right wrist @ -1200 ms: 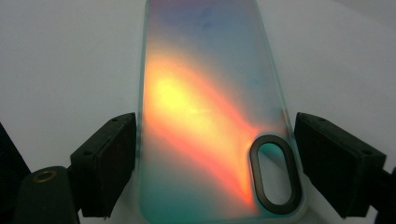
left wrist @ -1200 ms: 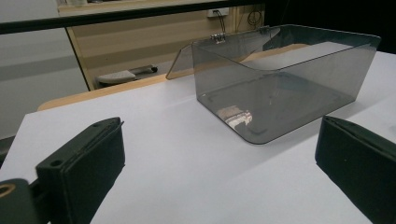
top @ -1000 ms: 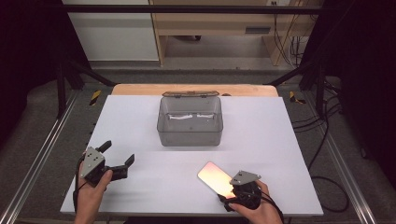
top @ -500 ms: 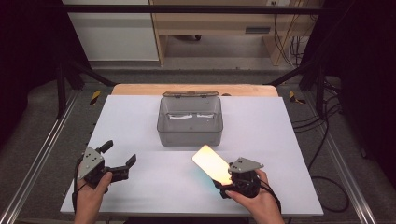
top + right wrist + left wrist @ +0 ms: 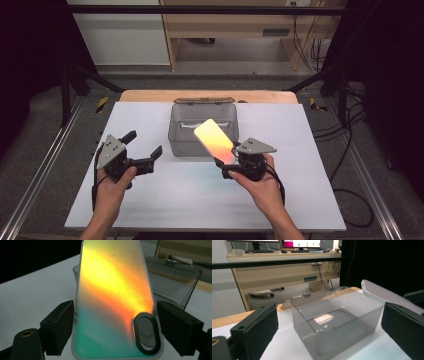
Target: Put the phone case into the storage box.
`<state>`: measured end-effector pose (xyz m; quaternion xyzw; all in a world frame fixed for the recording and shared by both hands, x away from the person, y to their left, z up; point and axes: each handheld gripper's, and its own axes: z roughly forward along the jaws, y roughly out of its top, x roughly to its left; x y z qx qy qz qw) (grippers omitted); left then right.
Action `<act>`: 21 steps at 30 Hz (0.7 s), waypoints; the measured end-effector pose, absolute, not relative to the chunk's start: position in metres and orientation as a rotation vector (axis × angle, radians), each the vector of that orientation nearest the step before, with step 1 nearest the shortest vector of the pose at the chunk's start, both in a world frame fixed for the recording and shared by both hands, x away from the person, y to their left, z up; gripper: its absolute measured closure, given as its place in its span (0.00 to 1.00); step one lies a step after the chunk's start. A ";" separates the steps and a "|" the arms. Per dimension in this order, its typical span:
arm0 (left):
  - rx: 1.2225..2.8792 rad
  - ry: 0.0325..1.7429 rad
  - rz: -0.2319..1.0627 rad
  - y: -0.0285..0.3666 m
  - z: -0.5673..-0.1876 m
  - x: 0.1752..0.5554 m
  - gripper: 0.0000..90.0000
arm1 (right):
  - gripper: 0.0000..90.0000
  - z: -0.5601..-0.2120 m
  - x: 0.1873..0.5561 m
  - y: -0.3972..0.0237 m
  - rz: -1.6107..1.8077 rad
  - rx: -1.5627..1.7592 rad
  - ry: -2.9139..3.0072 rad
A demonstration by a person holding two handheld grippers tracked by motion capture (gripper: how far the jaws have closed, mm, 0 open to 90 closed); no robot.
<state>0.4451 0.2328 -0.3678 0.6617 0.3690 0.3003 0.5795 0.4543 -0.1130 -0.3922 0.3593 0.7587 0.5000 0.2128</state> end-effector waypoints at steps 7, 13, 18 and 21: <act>1.532 0.864 0.627 0.203 -0.348 0.458 0.02 | 0.20 -0.393 0.469 -0.108 1.548 1.052 1.944; 1.543 0.832 0.637 0.173 -0.340 0.461 0.02 | 0.20 -0.397 0.467 -0.110 1.606 1.049 1.894; 1.526 0.831 0.599 0.157 -0.343 0.464 0.05 | 0.20 -0.399 0.465 -0.119 1.645 1.100 1.844; 1.487 0.850 0.518 0.139 -0.350 0.468 0.12 | 0.20 -0.399 0.463 -0.123 1.676 1.130 1.805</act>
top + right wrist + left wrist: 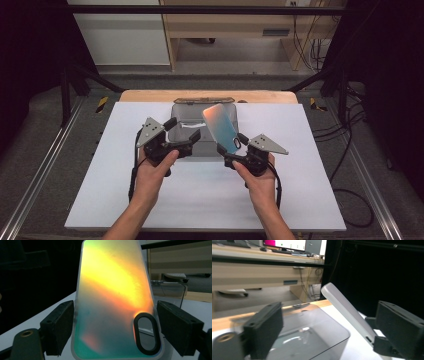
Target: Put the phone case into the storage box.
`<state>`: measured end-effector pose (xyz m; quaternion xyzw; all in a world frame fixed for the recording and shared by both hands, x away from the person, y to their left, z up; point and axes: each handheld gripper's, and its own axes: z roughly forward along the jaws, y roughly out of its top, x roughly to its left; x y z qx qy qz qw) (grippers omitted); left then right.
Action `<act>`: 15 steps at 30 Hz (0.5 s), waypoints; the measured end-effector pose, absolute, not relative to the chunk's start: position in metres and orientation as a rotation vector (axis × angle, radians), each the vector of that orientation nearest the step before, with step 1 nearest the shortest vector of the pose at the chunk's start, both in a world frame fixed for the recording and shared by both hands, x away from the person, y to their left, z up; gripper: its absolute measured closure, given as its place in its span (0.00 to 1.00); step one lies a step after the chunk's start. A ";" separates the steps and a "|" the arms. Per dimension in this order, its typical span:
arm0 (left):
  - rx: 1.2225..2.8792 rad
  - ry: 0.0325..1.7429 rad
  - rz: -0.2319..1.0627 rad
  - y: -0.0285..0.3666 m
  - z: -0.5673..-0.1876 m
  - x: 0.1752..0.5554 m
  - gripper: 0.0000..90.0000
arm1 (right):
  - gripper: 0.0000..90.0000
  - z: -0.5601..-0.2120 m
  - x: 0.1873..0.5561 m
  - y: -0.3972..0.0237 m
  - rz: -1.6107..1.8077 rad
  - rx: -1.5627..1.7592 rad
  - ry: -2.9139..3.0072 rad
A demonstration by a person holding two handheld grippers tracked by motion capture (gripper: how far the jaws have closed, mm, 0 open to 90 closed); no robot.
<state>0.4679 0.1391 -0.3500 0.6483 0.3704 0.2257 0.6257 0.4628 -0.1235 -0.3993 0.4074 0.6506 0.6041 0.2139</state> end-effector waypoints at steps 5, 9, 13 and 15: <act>1.492 0.850 0.466 0.126 -0.356 0.470 0.26 | 0.20 -0.396 0.458 -0.123 1.674 1.104 1.775; 1.468 0.882 0.372 0.118 -0.361 0.472 0.40 | 0.20 -0.395 0.456 -0.118 1.670 1.079 1.770; 1.466 0.880 0.347 0.115 -0.362 0.472 0.49 | 0.20 -0.395 0.454 -0.115 1.660 1.060 1.772; 1.459 0.884 0.331 0.114 -0.362 0.472 0.52 | 0.20 -0.395 0.454 -0.114 1.660 1.058 1.768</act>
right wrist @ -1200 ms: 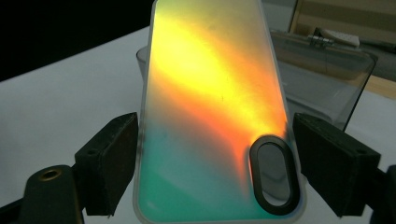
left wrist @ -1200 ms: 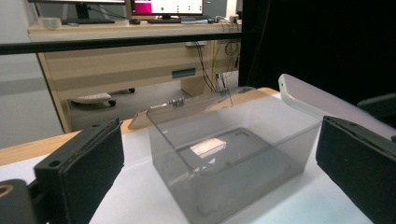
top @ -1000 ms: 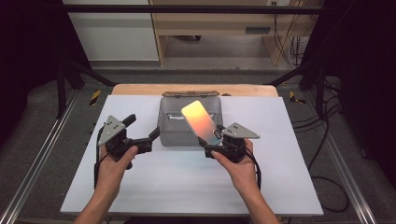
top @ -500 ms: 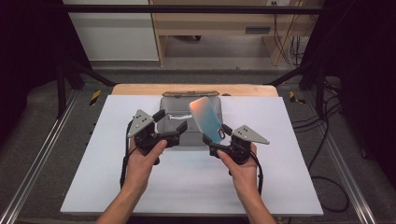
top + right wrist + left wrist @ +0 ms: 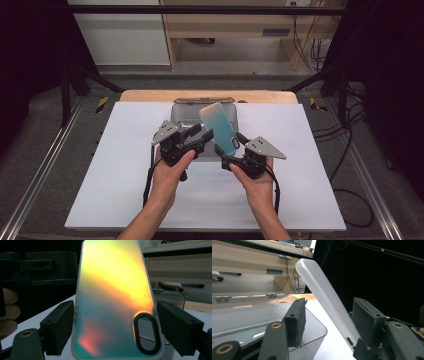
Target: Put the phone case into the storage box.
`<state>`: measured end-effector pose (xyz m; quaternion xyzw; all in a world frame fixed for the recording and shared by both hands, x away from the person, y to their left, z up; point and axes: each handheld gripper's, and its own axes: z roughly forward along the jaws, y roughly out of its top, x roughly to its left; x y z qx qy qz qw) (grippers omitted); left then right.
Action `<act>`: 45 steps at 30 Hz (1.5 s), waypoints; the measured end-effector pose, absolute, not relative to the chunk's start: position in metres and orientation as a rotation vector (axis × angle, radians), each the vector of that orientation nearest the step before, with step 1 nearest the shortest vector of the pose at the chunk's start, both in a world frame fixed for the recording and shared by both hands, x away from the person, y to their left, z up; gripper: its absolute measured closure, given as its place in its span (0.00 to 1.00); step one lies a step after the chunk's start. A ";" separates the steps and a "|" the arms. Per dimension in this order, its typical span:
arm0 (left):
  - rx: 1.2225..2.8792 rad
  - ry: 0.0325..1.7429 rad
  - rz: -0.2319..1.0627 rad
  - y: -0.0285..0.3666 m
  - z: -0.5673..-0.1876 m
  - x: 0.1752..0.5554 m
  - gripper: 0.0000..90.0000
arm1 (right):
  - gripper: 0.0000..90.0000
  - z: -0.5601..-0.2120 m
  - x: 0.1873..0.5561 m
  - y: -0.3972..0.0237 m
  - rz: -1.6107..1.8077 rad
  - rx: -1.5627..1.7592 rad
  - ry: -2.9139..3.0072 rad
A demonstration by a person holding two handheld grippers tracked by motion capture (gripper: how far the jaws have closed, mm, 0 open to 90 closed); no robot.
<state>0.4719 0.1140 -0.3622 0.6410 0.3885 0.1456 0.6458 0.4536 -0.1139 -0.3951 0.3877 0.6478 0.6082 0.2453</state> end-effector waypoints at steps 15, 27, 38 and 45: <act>1.406 0.967 0.223 0.111 -0.371 0.474 0.76 | 0.20 -0.398 0.453 -0.109 1.648 1.050 1.774; 1.384 0.973 0.121 0.108 -0.379 0.479 0.87 | 0.20 -0.411 0.456 -0.108 1.631 1.080 1.805; 1.378 0.961 0.096 0.110 -0.378 0.478 0.89 | 0.19 -0.413 0.456 -0.108 1.668 1.094 1.805; 1.372 0.949 0.090 0.118 -0.375 0.477 0.90 | 0.19 -0.414 0.457 -0.104 1.720 1.077 1.798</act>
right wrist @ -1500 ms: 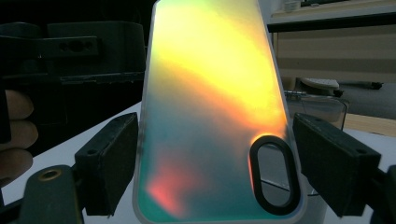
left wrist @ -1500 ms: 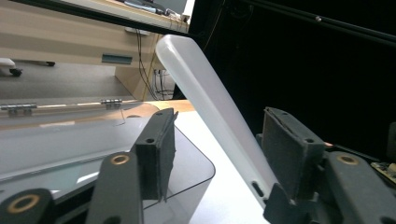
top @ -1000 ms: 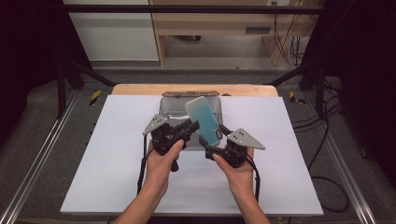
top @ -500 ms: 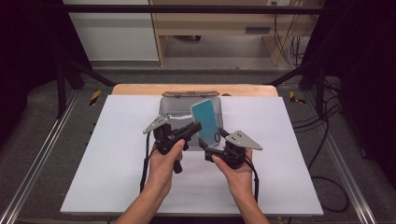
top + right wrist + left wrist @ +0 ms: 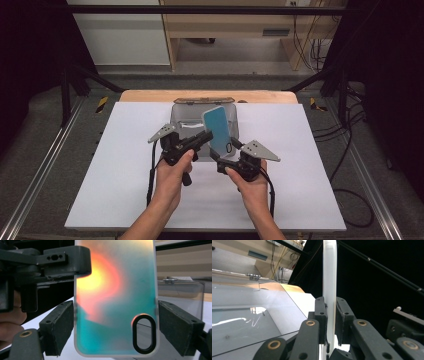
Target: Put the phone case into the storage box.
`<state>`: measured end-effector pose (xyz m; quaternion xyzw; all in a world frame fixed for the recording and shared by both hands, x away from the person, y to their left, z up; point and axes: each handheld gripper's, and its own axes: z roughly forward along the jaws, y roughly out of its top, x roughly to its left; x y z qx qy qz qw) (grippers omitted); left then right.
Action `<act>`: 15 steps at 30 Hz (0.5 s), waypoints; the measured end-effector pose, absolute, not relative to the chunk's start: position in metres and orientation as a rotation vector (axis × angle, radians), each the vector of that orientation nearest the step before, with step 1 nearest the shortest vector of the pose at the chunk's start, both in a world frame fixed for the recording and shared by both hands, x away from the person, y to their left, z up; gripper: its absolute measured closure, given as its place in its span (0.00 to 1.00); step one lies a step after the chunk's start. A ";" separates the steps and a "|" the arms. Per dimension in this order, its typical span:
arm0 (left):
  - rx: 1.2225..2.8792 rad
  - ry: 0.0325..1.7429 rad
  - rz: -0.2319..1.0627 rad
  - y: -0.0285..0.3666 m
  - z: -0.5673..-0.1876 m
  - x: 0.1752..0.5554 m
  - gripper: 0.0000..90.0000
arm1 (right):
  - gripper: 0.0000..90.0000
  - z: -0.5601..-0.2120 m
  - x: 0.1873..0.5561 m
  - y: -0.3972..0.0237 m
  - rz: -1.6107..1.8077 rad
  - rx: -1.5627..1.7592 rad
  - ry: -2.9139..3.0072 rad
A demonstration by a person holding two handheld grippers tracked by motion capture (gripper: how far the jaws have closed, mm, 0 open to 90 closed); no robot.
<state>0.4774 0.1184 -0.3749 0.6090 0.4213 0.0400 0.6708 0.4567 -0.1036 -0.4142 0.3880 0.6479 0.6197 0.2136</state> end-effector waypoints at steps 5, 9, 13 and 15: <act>1.379 0.947 0.123 0.125 -0.369 0.480 0.90 | 0.09 -0.415 0.456 -0.103 1.685 1.051 1.811; 1.405 0.948 0.168 0.133 -0.361 0.482 0.90 | 0.09 -0.414 0.457 -0.107 1.631 1.037 1.818; 1.432 0.950 0.208 0.139 -0.357 0.485 0.90 | 0.09 -0.412 0.460 -0.114 1.625 1.041 1.802; 1.432 0.955 0.209 0.141 -0.357 0.486 0.90 | 0.09 -0.411 0.460 -0.116 1.624 1.027 1.805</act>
